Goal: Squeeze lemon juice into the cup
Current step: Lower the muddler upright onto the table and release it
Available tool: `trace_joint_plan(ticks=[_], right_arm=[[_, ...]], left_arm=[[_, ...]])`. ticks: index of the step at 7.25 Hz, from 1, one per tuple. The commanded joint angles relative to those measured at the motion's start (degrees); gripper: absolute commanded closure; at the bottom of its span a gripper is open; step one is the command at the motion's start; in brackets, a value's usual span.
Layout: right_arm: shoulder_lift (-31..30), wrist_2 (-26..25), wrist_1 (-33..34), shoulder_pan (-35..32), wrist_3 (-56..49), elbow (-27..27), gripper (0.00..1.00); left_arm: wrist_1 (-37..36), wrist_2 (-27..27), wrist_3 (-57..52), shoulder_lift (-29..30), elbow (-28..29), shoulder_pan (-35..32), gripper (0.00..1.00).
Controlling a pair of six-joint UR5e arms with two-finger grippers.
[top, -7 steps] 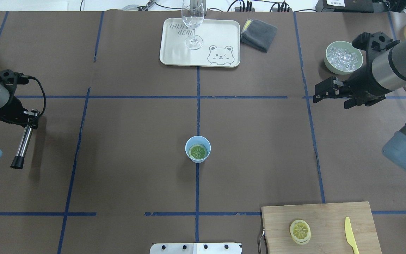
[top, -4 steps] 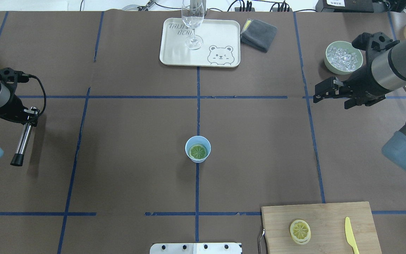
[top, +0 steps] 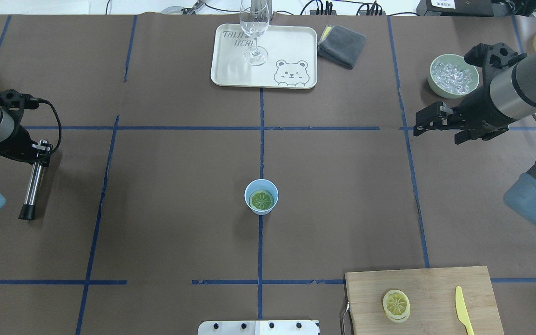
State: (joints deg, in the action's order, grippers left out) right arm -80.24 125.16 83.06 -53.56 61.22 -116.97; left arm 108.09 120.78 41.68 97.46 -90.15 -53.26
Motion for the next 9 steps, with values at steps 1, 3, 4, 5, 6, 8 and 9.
trace_joint_plan(ticks=[1, 3, 4, 5, 6, 8, 9], right_arm=[[0.0, 0.0, 0.0, 0.0, 0.0, 0.1, 0.00], [0.0, 0.1, 0.0, 0.0, 0.0, 0.1, 0.00], [-0.3, 0.3, 0.1, -0.1, -0.1, 0.2, 0.00], [-1.3, 0.5, 0.2, -0.4, -0.9, 0.0, 0.00], [-1.9, 0.5, 0.9, -2.0, -1.6, 0.2, 0.00], [-2.5, 2.2, 7.0, -8.1, -16.8, 2.8, 0.00], [-2.3, 2.3, 10.6, -11.9, -27.0, 4.7, 0.00]], left_arm=[[0.0, 0.1, 0.0, 0.1, 0.5, 0.0, 0.43], [-0.1, 0.1, 0.0, 0.2, 0.2, 0.0, 0.27], [-0.1, 0.1, 0.0, 0.2, -0.7, -0.9, 0.01], [0.0, 0.2, -0.5, 0.9, -2.6, -4.0, 0.00], [-0.2, 0.8, -5.9, 1.2, -5.4, -8.8, 0.00], [-0.9, 8.6, -16.8, 0.5, -6.1, -17.3, 0.00], [-1.0, 12.9, -24.0, -1.9, -5.8, -21.7, 0.00]])
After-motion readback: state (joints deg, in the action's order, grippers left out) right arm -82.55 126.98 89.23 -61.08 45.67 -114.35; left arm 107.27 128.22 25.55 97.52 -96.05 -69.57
